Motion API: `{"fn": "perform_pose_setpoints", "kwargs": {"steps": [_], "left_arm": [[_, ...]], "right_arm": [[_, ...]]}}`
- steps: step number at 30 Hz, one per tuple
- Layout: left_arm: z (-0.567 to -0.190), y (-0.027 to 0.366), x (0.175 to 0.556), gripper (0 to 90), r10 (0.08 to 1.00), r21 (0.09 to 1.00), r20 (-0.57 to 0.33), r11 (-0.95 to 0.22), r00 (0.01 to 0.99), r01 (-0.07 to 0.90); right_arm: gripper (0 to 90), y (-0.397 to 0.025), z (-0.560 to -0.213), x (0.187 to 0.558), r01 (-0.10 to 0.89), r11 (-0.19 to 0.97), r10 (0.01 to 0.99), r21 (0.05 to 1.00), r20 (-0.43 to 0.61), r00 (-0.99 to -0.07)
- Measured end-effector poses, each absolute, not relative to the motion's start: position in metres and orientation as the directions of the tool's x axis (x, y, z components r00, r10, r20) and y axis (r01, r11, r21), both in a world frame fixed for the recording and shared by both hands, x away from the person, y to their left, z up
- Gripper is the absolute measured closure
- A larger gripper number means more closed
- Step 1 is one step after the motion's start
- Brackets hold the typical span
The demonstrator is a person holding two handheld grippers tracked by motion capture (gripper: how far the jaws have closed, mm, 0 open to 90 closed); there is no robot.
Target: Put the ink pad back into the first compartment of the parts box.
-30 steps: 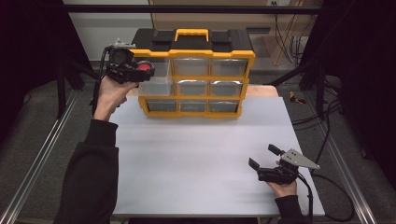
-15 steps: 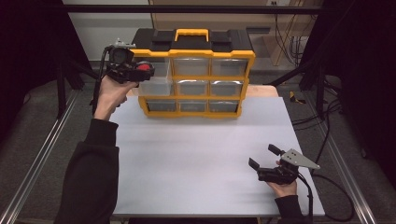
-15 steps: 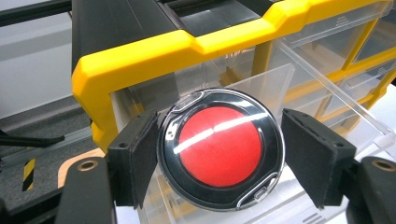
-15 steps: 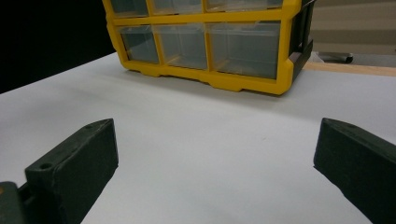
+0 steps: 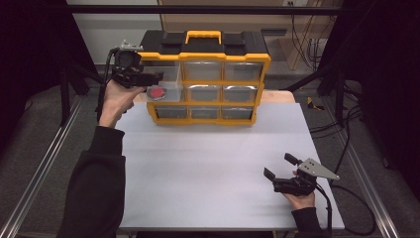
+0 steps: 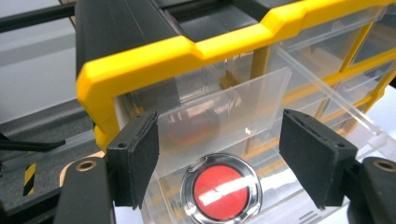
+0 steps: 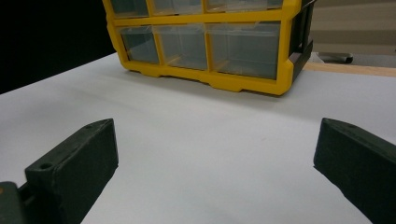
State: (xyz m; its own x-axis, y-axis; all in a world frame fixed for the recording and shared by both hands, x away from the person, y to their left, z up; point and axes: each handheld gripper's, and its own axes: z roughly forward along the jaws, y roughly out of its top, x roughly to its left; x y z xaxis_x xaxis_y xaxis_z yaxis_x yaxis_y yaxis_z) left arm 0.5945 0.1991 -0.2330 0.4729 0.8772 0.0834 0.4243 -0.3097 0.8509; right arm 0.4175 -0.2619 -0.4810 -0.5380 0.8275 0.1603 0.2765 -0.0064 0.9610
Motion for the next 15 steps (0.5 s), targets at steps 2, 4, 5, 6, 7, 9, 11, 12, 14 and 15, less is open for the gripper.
{"fn": "perform_pose_setpoints", "kwargs": {"steps": [2,4,5,6,7,9,11,12,14,15], "left_arm": [[-0.231,0.200,0.593,27.9,0.874,0.860,0.071,-0.298,0.481,0.415],[-0.229,0.200,0.590,27.2,0.873,0.866,0.069,-0.293,0.484,0.406],[-0.228,0.200,0.589,26.8,0.871,0.867,0.072,-0.295,0.486,0.400],[-0.227,0.199,0.588,26.1,0.870,0.869,0.074,-0.296,0.487,0.397],[-0.226,0.199,0.586,25.4,0.869,0.871,0.078,-0.298,0.488,0.391],[-0.224,0.199,0.584,23.2,0.866,0.874,0.073,-0.294,0.495,0.386],[-0.223,0.200,0.582,20.4,0.863,0.876,0.068,-0.291,0.501,0.384],[-0.222,0.200,0.581,18.9,0.861,0.877,0.070,-0.293,0.504,0.379],[-0.221,0.199,0.578,15.4,0.857,0.882,0.083,-0.301,0.509,0.363],[-0.221,0.199,0.576,14.8,0.857,0.882,0.091,-0.306,0.508,0.358]], "right_arm": [[0.4,-0.262,-0.481,0.417,0.276,-0.007,0.827,0.961,0.160,-0.538],[0.4,-0.262,-0.481,0.418,0.277,-0.007,0.828,0.961,0.160,-0.537],[0.4,-0.262,-0.481,0.418,0.278,-0.008,0.828,0.961,0.162,-0.537],[0.4,-0.262,-0.481,0.418,0.276,-0.007,0.828,0.961,0.161,-0.538],[0.4,-0.262,-0.481,0.417,0.275,-0.007,0.827,0.961,0.160,-0.539],[0.4,-0.262,-0.481,0.417,0.278,-0.009,0.827,0.961,0.164,-0.538],[0.4,-0.262,-0.481,0.417,0.276,-0.007,0.827,0.961,0.160,-0.538],[0.4,-0.262,-0.481,0.417,0.278,-0.009,0.827,0.961,0.163,-0.538],[0.4,-0.262,-0.481,0.417,0.277,-0.012,0.827,0.961,0.165,-0.537],[0.4,-0.262,-0.481,0.417,0.277,-0.012,0.827,0.961,0.165,-0.537]]}}
